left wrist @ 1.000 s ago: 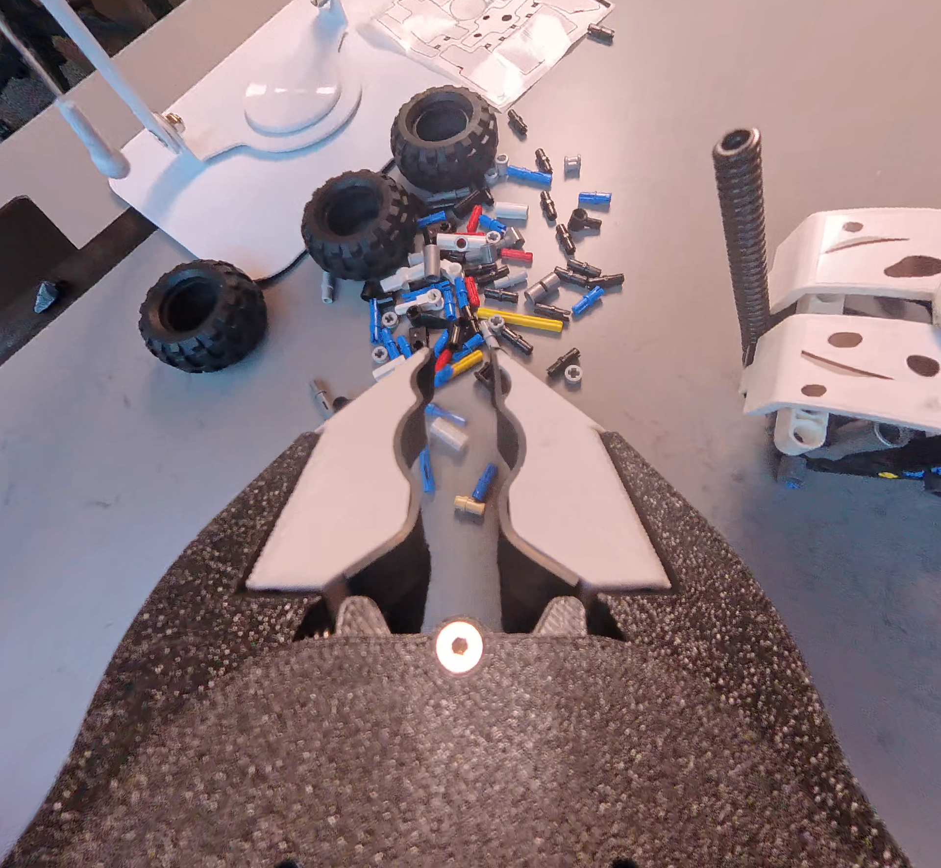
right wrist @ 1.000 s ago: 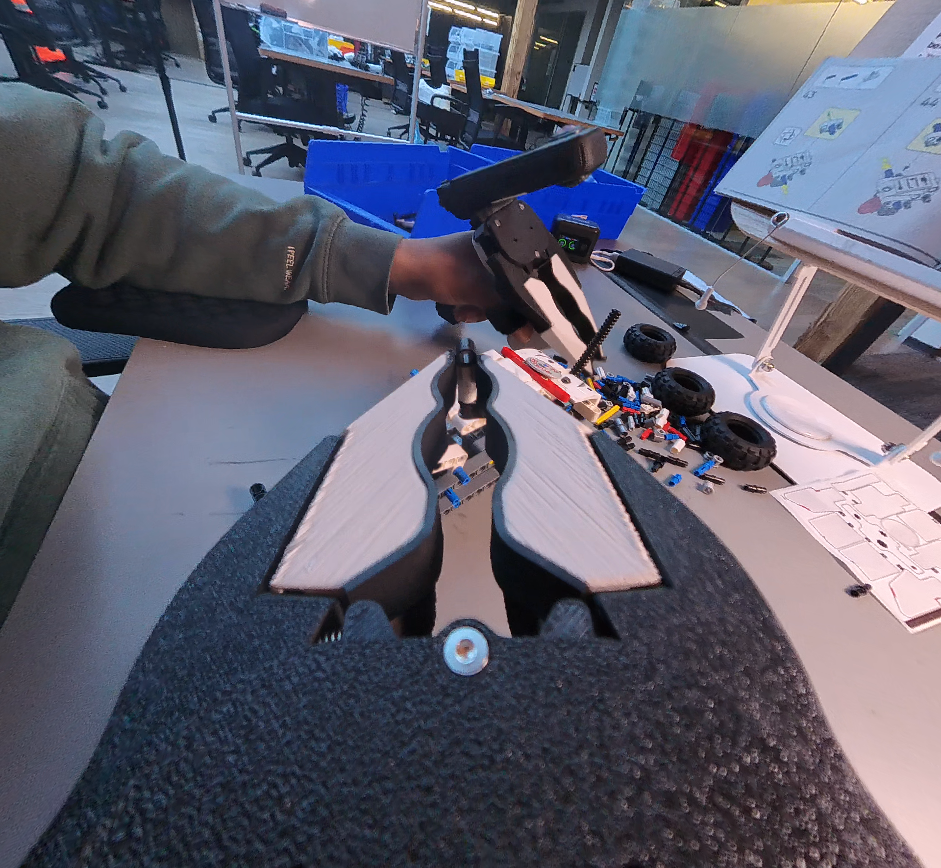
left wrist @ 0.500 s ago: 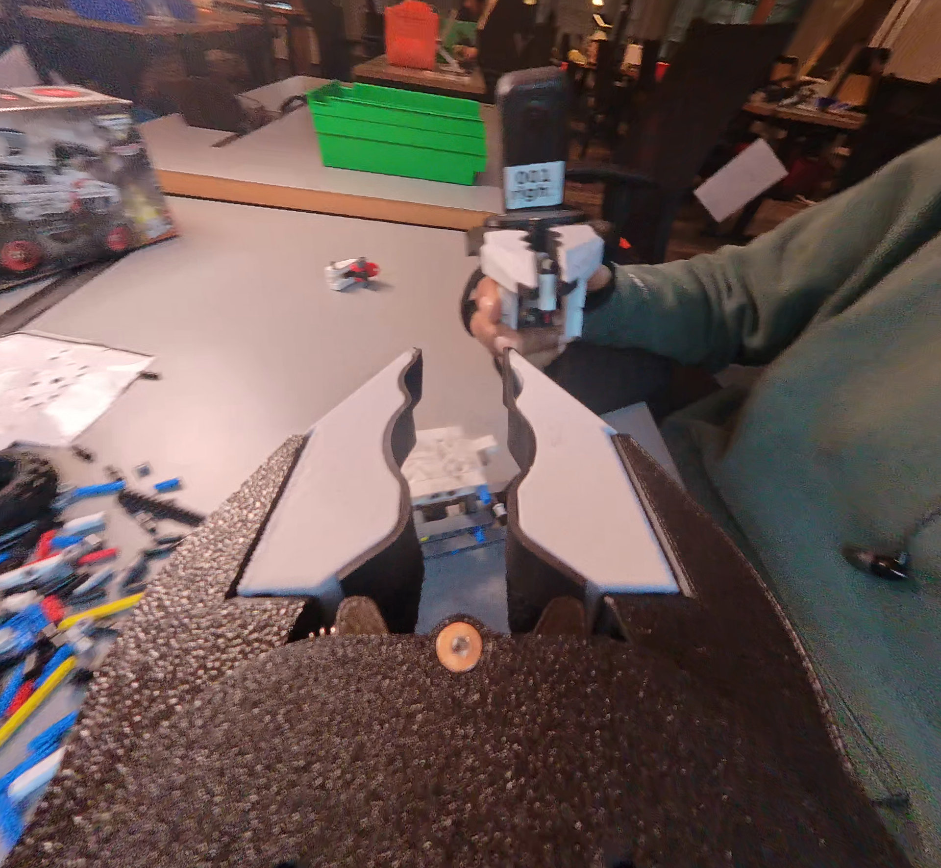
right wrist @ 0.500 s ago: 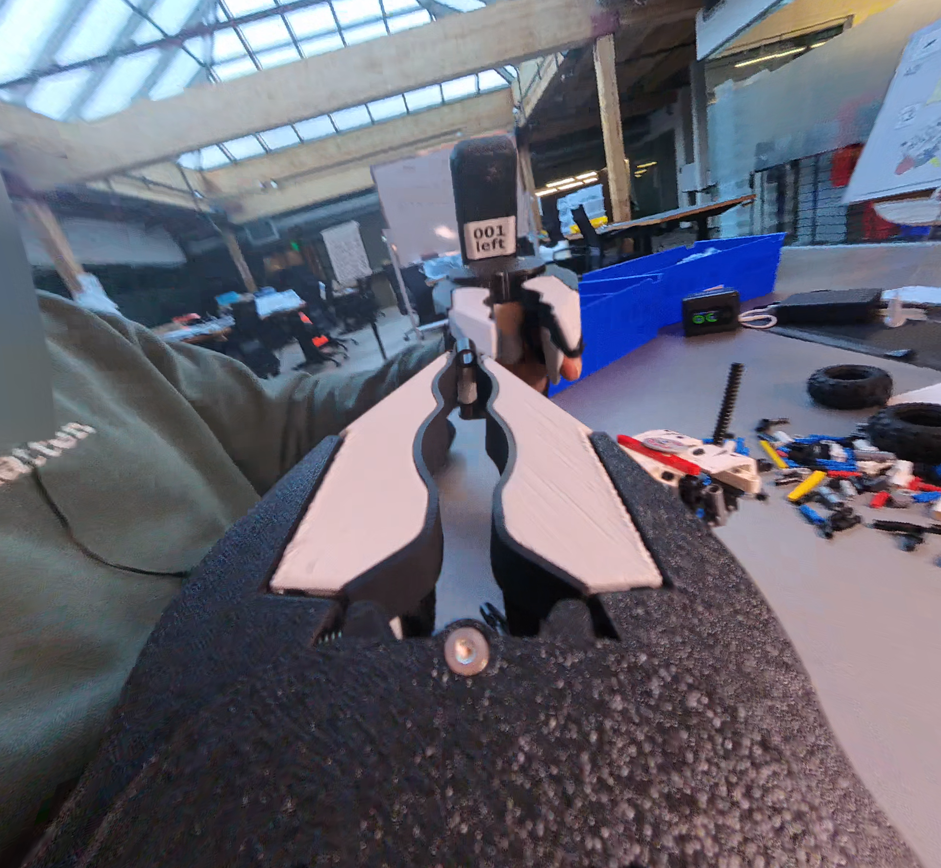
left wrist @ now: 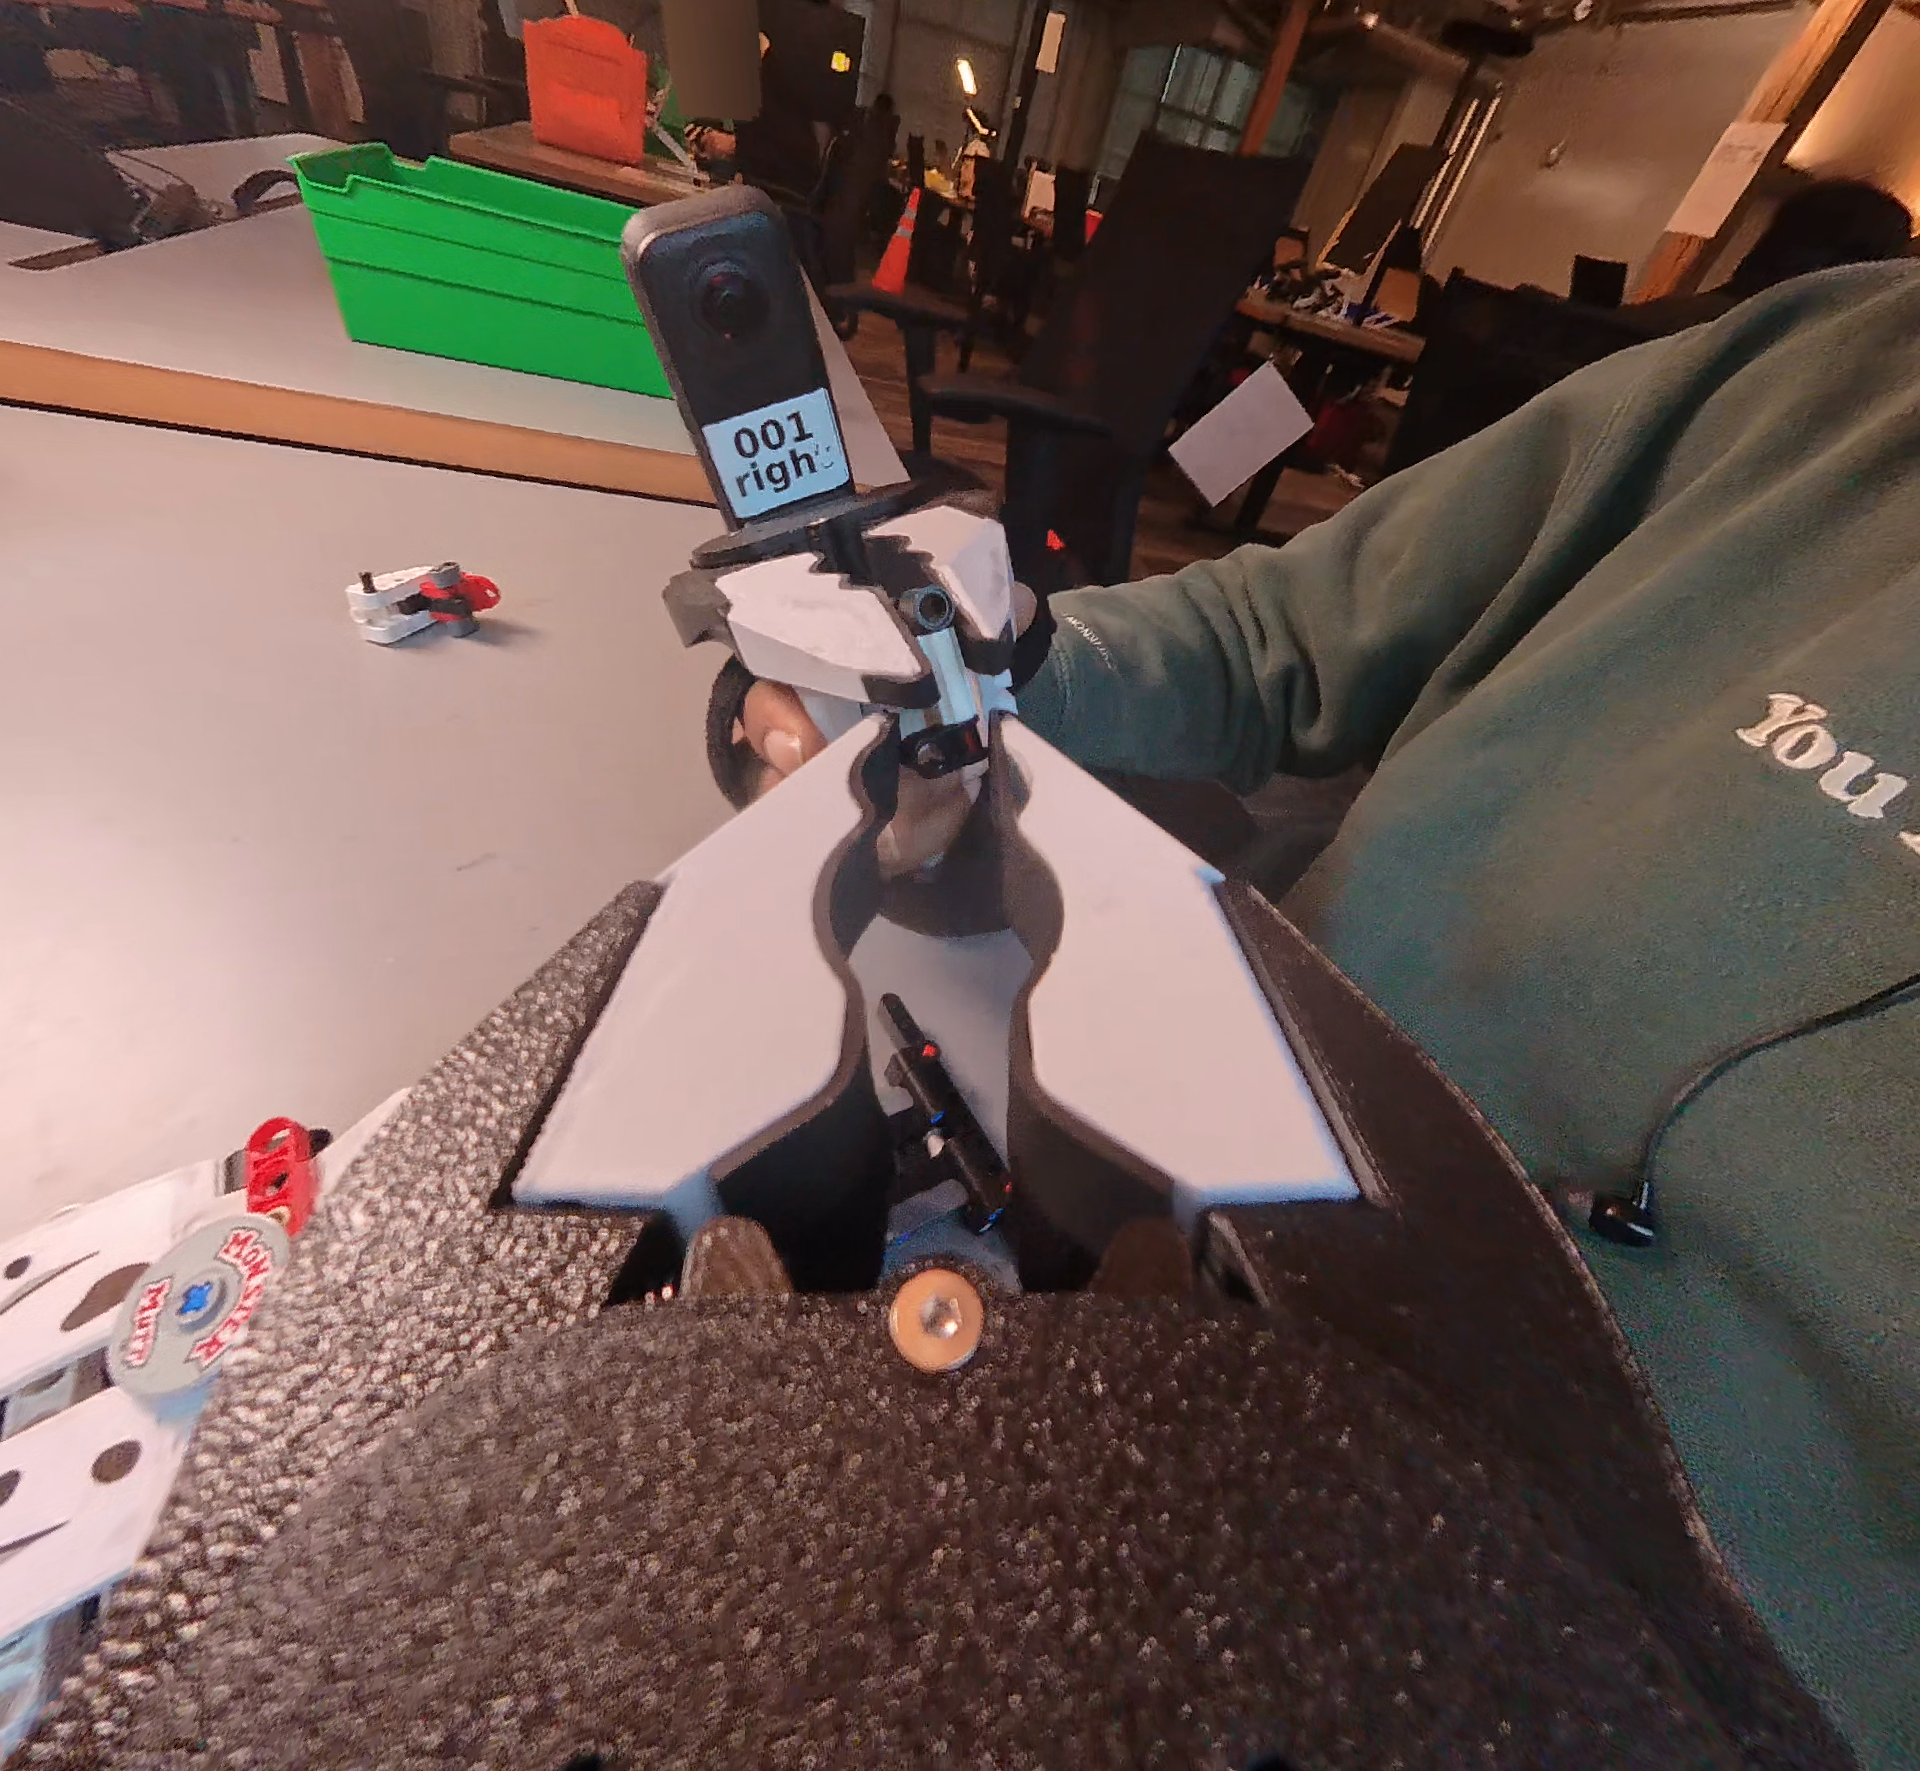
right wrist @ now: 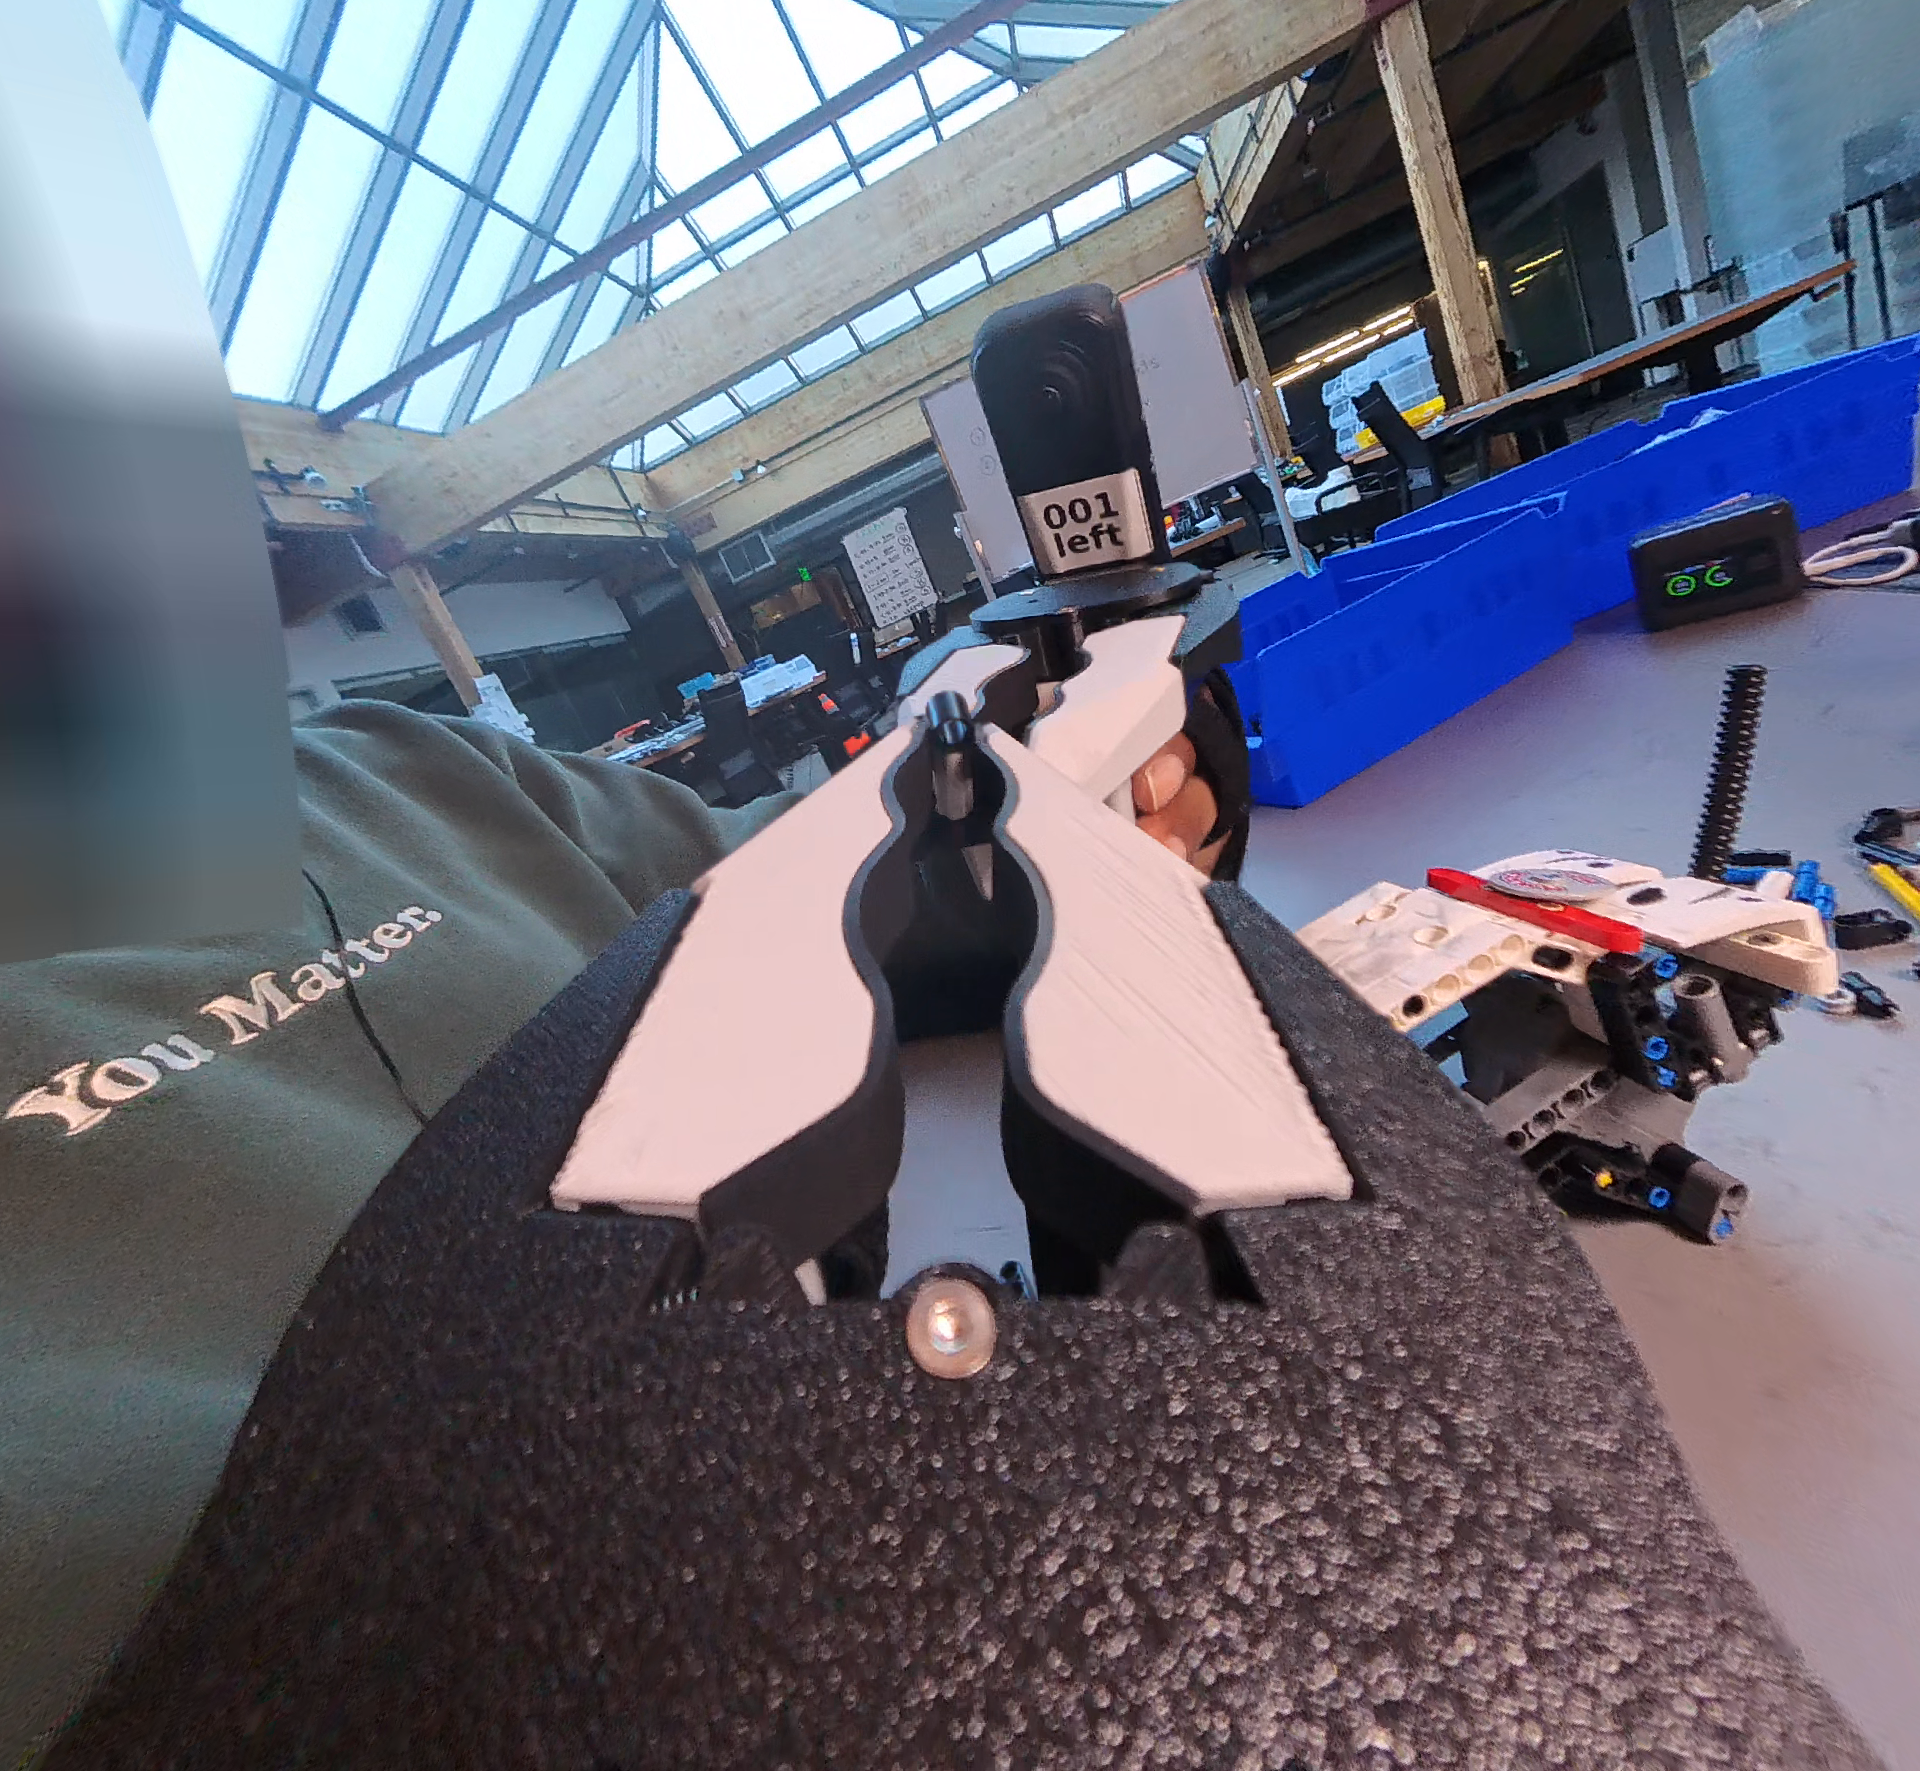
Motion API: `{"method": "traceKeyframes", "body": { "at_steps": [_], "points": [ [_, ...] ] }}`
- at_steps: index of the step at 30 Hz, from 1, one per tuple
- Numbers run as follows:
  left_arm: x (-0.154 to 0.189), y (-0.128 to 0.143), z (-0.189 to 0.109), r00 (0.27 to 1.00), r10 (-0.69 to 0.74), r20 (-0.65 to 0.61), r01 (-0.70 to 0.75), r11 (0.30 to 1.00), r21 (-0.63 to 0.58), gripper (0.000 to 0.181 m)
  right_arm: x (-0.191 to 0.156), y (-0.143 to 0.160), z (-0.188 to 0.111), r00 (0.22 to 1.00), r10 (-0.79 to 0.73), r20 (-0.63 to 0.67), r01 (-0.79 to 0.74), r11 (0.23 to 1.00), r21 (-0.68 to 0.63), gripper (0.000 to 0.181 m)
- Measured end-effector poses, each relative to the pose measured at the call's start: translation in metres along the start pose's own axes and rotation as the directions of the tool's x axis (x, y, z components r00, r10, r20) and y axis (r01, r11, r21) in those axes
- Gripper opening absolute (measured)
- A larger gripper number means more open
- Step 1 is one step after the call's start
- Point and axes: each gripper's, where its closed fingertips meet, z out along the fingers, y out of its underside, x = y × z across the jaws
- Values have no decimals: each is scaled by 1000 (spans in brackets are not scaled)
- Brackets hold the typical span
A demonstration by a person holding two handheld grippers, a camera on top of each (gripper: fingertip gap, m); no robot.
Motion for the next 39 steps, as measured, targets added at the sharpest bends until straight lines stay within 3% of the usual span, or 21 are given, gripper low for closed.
{"method": "traceKeyframes", "body": {
  "at_steps": [5, 9, 12, 16, 21, 24, 27, 28, 30, 32, 35, 39],
  "points": [
    [-17, 3, -12, 956, 221, 194, -198, 972, -129, 16, 18, 7, -7, 984, -127, -126, 115, 989, -97, 6],
    [-42, 17, -25, 746, 571, 343, -416, 801, -431, 16, 36, 18, -14, 920, -314, -235, 256, 935, -246, 3],
    [-52, 24, -29, 596, 725, 345, -481, 666, -569, 16, 44, 24, -14, 898, -341, -278, 258, 920, -294, 8],
    [-56, 24, -31, 469, 825, 315, -526, 547, -651, 16, 52, 27, -17, 896, -318, -310, 219, 923, -316, 20],
    [-51, 30, -21, 404, 881, 248, -565, 453, -689, 16, 53, 29, -16, 895, -318, -312, 211, 919, -332, 20],
    [-51, 32, -20, 386, 894, 227, -569, 425, -704, 16, 50, 35, -15, 899, -333, -284, 221, 905, -362, 7],
    [-48, 30, -18, 425, 870, 252, -580, 475, -661, 16, 47, 33, -15, 889, -370, -269, 261, 894, -365, 6],
    [-45, 28, -17, 489, 826, 282, -577, 548, -606, 17, 44, 30, -15, 892, -371, -258, 272, 897, -349, 6],
    [-37, 21, -16, 686, 647, 332, -497, 750, -436, 27, 34, 20, -13, 900, -369, -230, 302, 911, -282, 6],
    [-26, 14, -17, 847, 441, 296, -372, 891, -261, 28, 23, 11, -12, 907, -376, -192, 333, 917, -220, 6],
    [-18, 3, -18, 922, 295, 250, -271, 954, -128, 18, 11, 7, -8, 914, -378, -148, 353, 920, -172, 6],
    [-7, 2, -13, 949, 257, 184, -243, 966, -93, 12, 10, 10, -5, 911, -389, -137, 365, 915, -174, 6]
  ]
}}
